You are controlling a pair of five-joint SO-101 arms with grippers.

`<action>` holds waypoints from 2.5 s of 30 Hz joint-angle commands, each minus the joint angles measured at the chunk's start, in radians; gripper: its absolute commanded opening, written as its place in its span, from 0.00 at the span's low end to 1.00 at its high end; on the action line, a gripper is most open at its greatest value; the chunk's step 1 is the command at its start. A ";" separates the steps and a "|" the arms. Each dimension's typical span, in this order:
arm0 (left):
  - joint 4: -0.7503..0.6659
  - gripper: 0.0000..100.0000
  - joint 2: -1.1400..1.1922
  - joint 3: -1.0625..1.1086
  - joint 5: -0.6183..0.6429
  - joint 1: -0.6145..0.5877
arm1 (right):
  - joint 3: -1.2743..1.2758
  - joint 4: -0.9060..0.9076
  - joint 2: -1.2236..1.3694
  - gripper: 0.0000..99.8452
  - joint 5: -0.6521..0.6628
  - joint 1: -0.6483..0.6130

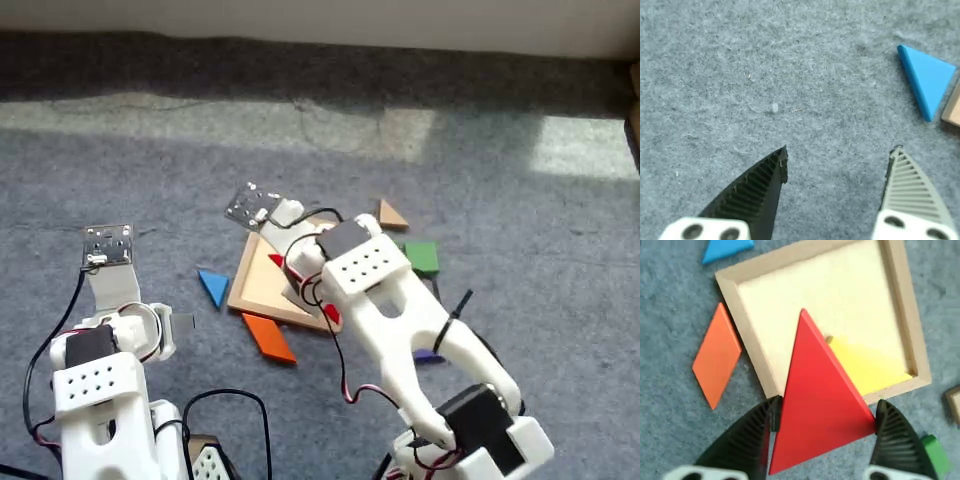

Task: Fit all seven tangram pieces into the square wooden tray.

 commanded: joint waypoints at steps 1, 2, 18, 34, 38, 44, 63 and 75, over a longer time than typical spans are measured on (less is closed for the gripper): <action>-0.015 0.31 0.004 -0.002 -0.008 -0.005 | -0.120 0.002 0.082 0.21 0.080 -0.028; -0.015 0.31 0.004 -0.002 -0.008 -0.005 | -0.142 0.002 0.110 0.21 0.098 -0.036; -0.015 0.31 0.004 -0.002 -0.008 -0.005 | -0.274 0.002 0.332 0.22 0.209 -0.087; -0.015 0.31 0.004 -0.002 -0.008 -0.005 | -0.275 0.068 0.311 0.41 0.143 -0.094; -0.015 0.31 0.004 -0.002 -0.008 -0.005 | -0.275 0.110 0.196 0.37 0.137 -0.081; -0.025 0.31 0.004 -0.002 -0.008 -0.005 | -0.271 0.107 0.104 0.13 0.066 0.013; -0.035 0.31 0.004 -0.002 -0.008 -0.005 | -0.110 -0.131 0.305 0.10 0.060 -0.025; -0.035 0.31 0.004 -0.002 -0.008 -0.005 | -0.113 -0.016 0.237 0.09 0.058 -0.048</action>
